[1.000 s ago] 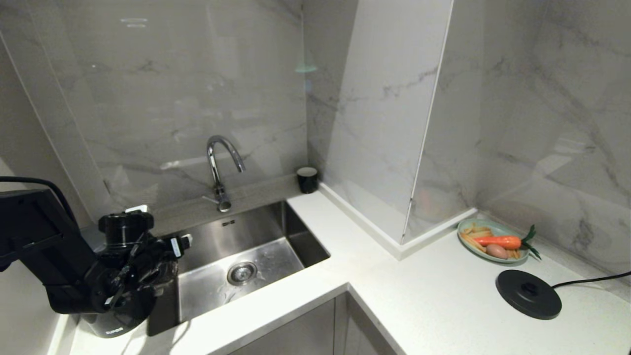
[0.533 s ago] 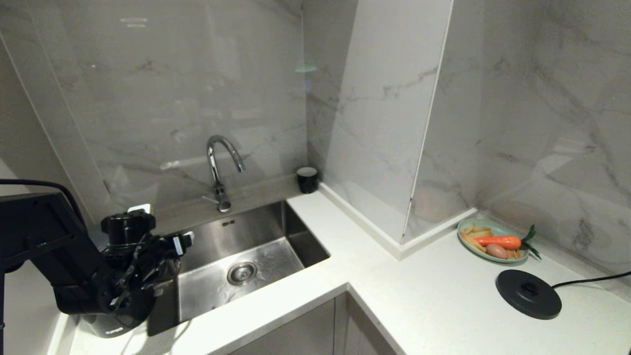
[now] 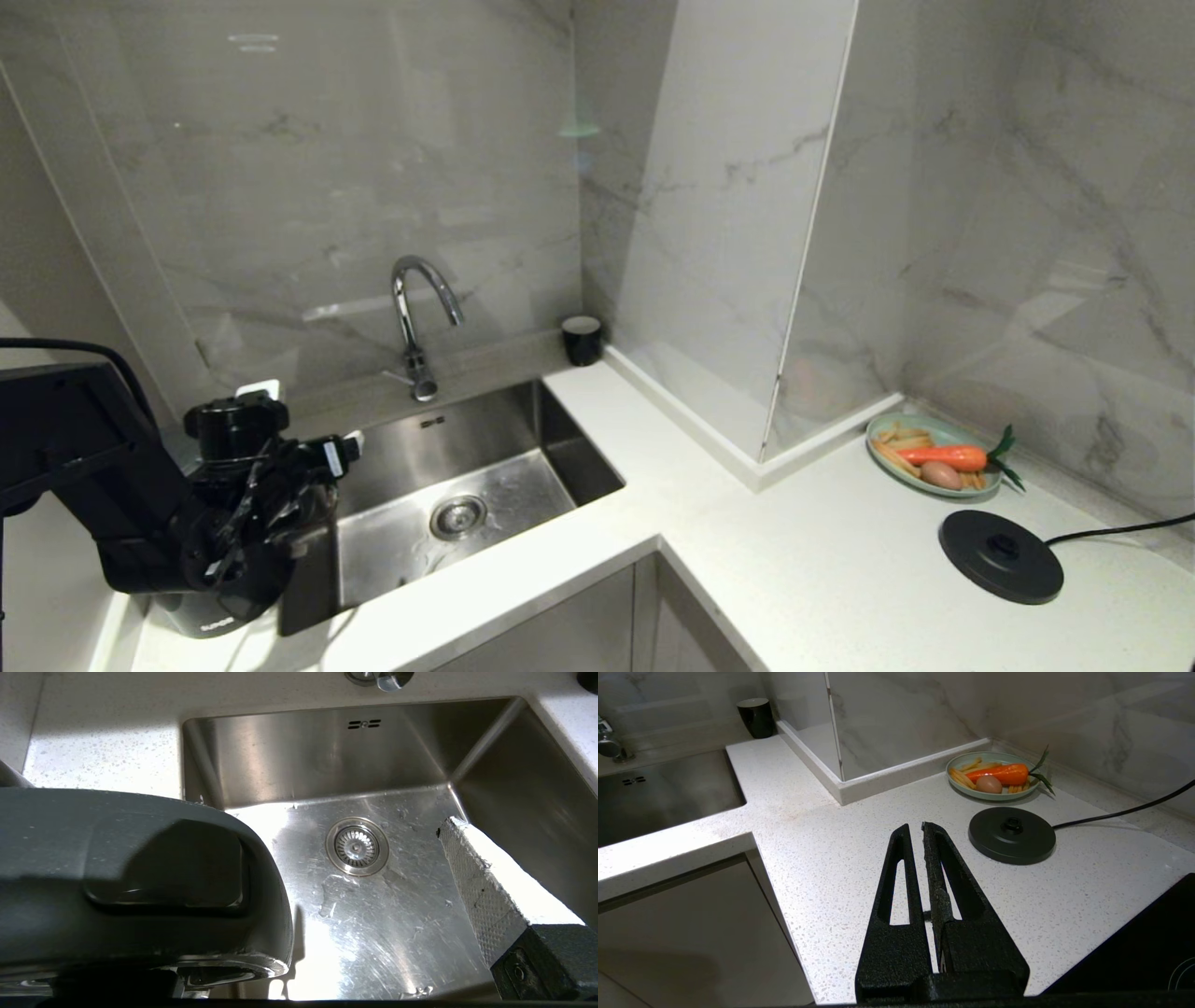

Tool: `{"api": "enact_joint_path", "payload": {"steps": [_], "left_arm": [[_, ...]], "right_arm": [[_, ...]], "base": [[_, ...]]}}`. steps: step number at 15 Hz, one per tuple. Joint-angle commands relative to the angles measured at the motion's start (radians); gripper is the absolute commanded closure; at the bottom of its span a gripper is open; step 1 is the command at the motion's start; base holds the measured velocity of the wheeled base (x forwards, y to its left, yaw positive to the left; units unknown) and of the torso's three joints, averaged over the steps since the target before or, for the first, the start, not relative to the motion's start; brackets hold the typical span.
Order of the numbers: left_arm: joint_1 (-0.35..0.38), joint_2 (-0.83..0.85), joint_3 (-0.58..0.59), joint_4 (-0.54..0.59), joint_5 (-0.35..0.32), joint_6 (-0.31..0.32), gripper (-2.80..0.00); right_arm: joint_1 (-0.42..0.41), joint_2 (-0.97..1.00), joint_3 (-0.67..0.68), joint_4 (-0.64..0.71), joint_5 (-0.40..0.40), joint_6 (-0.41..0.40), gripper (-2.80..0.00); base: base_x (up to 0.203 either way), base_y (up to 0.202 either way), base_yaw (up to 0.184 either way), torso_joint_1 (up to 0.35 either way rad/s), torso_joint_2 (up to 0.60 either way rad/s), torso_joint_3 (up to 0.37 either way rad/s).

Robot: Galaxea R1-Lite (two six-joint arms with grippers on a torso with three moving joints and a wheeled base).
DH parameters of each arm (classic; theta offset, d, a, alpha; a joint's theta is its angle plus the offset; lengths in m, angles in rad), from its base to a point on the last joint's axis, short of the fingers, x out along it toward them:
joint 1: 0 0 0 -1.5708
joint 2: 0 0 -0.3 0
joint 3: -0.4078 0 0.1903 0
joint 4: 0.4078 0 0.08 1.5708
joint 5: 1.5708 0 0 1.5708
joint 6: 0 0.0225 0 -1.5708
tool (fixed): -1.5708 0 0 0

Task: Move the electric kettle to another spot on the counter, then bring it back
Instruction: Grab the kettle

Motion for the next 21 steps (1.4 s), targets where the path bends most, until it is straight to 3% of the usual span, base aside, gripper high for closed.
{"api": "enact_joint_path", "payload": {"steps": [1, 6, 7, 21], "left_arm": [[0.005, -0.007, 0.001, -0.006, 0.002, 0.004, -2.8], [0.01, -0.005, -0.001, -0.008, 0.002, 0.014, -2.8], [0.01, -0.005, 0.0, -0.008, 0.002, 0.014, 0.0], [-0.003, -0.088, 0.011, -0.006, 0.002, 0.015, 0.0]], "right_arm": [[0.0, 0.0, 0.0, 0.0, 0.001, 0.0, 0.0], [0.0, 0.0, 0.0, 0.0, 0.0, 0.0, 0.0], [0.0, 0.0, 0.0, 0.0, 0.0, 0.0, 0.0], [0.0, 0.0, 0.0, 0.0, 0.0, 0.0, 0.0]], "base": [[0.0, 0.0, 0.0, 0.0, 0.0, 0.0], [0.0, 0.0, 0.0, 0.0, 0.0, 0.0], [0.0, 0.0, 0.0, 0.0, 0.0, 0.0], [0.0, 0.0, 0.0, 0.0, 0.0, 0.0]]}}
